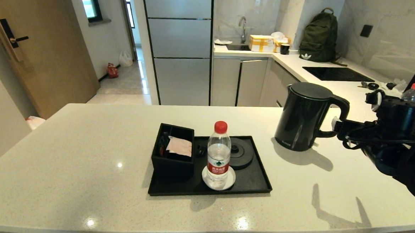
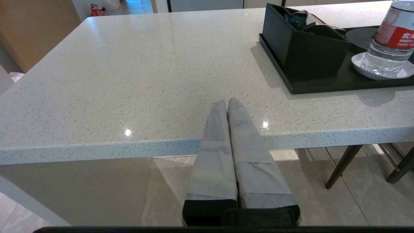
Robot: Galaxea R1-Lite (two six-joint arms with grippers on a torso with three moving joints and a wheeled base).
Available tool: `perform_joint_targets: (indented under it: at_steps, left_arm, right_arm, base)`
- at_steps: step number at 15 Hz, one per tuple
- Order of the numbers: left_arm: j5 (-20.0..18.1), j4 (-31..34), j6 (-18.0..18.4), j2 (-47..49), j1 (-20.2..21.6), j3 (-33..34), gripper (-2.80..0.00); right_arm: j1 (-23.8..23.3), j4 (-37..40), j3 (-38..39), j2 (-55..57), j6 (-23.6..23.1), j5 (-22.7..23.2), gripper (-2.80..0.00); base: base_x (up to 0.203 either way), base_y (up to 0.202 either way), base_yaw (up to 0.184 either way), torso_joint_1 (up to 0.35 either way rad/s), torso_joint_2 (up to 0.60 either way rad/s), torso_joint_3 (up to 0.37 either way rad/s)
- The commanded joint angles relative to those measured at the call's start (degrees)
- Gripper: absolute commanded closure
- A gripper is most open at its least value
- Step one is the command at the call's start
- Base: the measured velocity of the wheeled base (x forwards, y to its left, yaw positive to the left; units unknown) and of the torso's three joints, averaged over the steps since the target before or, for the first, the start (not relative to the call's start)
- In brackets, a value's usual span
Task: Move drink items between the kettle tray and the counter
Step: Pick up the tea bag
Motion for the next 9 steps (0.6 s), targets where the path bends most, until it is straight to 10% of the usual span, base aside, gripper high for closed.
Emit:
perform_joint_targets:
  at_steps: [1,5,9]
  left_arm:
    - [0.0,0.0,0.1,0.1,0.0,0.0,0.00]
    - [0.0,0.0,0.0,0.1,0.0,0.0,0.00]
    - [0.0,0.0,0.0,0.1,0.0,0.0,0.00]
  right_arm:
    - [4.9,4.4,3.5,-12.1,0.3,1.1,0.00]
    - [16.4,31.0,4.3,-36.0,7.0,5.0,0.00]
    - [14.2,54.6,-1.6,-48.5,12.4,-0.1,0.00]
  base:
    - [0.000,0.000,0.000,0.000,0.00,0.000]
    - [0.000,0.000,0.000,0.000,0.00,0.000]
    - [0.000,0.000,0.000,0.000,0.00,0.000]
